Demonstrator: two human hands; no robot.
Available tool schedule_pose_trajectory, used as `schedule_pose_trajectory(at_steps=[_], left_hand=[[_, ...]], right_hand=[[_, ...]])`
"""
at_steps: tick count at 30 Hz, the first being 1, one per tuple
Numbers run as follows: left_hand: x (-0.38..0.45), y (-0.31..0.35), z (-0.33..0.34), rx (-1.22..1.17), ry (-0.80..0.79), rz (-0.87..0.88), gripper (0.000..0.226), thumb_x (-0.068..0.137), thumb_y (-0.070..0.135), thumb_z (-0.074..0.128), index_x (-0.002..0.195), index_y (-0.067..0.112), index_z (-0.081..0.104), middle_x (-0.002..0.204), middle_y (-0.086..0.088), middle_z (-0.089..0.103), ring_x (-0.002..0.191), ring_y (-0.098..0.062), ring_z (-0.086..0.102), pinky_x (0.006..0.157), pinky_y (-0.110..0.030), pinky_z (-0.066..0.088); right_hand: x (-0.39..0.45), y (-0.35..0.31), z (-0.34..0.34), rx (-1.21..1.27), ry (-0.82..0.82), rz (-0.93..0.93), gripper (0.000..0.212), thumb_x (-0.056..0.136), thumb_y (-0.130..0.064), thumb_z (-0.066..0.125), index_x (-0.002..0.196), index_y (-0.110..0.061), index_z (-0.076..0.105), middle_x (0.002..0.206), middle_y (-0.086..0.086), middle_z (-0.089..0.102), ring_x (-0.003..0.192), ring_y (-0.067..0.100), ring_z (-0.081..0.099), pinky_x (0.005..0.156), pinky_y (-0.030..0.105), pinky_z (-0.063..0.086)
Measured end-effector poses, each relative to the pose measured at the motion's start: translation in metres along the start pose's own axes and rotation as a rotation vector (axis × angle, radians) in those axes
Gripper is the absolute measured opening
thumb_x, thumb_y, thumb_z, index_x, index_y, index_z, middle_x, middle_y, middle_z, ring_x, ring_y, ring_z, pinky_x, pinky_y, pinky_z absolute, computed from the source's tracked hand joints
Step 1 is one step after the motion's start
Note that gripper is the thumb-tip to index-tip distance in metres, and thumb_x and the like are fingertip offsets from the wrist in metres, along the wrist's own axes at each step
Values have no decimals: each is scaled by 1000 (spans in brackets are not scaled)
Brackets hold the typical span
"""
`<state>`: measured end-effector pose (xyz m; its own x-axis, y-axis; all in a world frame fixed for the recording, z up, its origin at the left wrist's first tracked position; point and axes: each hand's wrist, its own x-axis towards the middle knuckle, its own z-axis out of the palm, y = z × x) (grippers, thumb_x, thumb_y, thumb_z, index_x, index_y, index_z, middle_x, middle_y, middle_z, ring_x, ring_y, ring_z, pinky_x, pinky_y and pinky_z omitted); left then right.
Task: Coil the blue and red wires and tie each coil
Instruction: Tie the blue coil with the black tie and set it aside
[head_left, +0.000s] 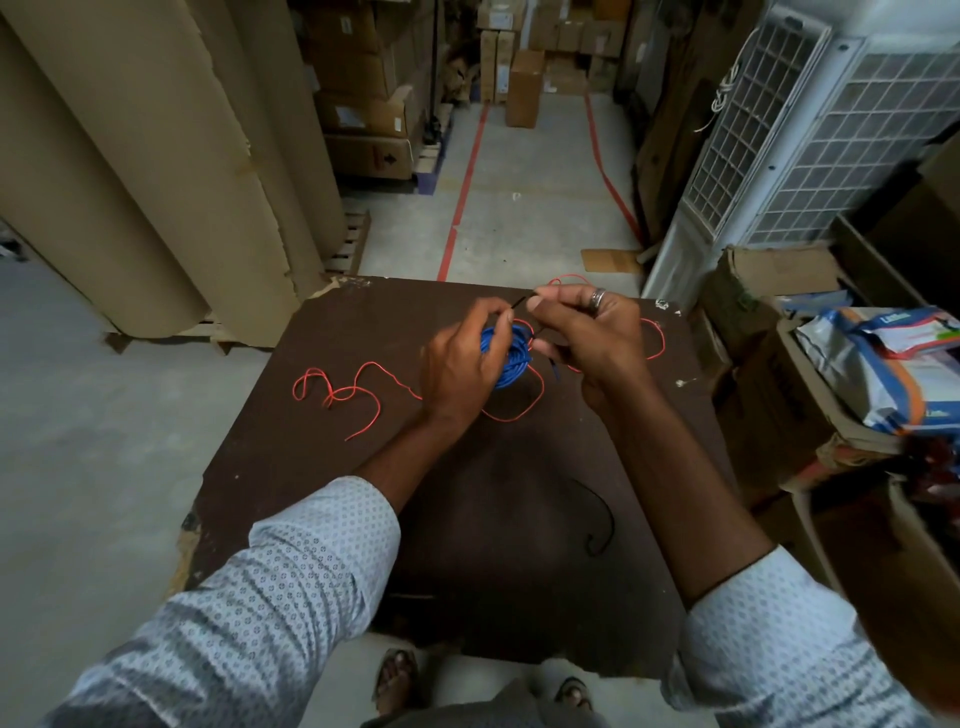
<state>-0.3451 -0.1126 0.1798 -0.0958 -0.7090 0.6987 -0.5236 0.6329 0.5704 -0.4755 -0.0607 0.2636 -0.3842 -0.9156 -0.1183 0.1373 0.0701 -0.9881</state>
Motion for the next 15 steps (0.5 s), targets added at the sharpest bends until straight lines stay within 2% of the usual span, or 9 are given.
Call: schedule_pose_trajectory(at_steps=[6,11,15], left_hand=[[1,0,-1,39,8,12,17,100,35,53,102,21,62,82,-2,72,70,-24,69,60,-44,54],[1,-1,-2,63,-2,14,22,100,37,51,100,19,63,82,-2,72,71,-25,69,58,-44,53],[2,0,-2,64,-1,26,20,100,35,52,99,18,63,80,-1,72,69,-24,69,56,-43,53]], right_hand=[[-1,1,5,24,22,0,25,88,-4,72,109,8,68,83,15,63,67,18,56,46,16,46],[1,2,8,10,33,1,23,88,-4,72,108,7,69,74,8,65,60,13,55,44,16,44],[3,2,8,-13,38,12,22,87,-5,73,107,4,71,76,5,67,61,9,59,46,17,45]])
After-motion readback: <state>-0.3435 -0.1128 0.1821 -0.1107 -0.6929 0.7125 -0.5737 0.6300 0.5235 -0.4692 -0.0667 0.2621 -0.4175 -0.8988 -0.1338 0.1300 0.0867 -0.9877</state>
